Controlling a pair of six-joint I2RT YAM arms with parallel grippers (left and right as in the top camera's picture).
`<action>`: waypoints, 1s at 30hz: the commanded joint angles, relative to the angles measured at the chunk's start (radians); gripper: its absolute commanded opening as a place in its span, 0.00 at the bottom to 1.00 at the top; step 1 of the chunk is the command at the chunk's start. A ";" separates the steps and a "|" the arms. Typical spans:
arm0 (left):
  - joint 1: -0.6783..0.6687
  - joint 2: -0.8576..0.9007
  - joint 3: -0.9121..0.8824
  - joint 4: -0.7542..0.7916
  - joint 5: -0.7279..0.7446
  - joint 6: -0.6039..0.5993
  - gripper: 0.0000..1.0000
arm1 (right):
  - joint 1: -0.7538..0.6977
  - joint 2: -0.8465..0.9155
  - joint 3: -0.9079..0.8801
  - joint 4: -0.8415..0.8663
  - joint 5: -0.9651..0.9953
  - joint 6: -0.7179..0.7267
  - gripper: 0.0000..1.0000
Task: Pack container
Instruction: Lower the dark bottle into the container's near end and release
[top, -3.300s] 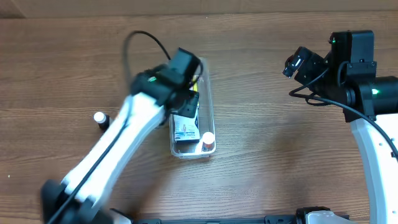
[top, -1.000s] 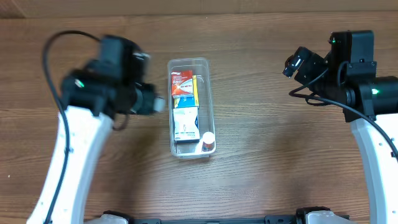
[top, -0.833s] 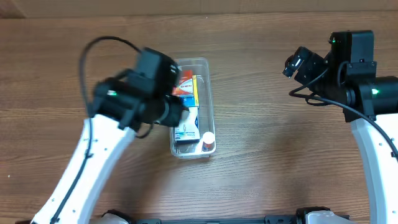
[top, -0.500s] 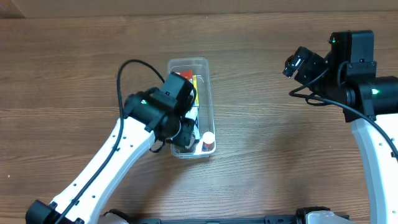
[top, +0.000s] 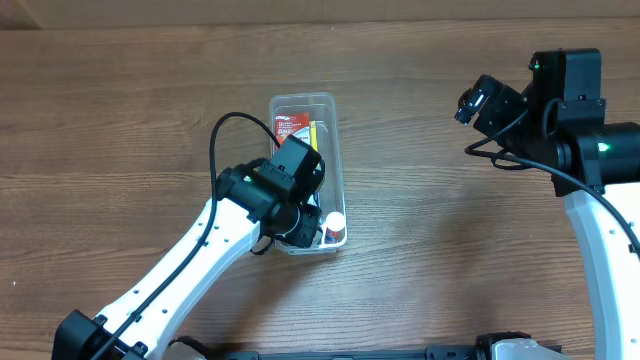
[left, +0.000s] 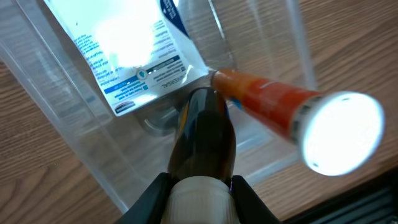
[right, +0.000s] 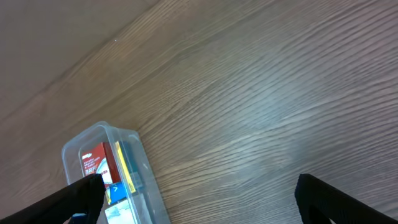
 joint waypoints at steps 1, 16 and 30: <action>-0.006 0.006 -0.016 0.023 -0.021 0.019 0.25 | -0.003 -0.007 0.005 0.003 0.002 0.004 1.00; -0.007 0.059 -0.016 0.081 0.003 0.102 0.50 | -0.003 -0.007 0.005 0.003 0.002 0.004 1.00; 0.084 -0.056 0.293 -0.180 -0.086 0.064 0.58 | -0.003 -0.007 0.005 0.003 0.002 0.004 1.00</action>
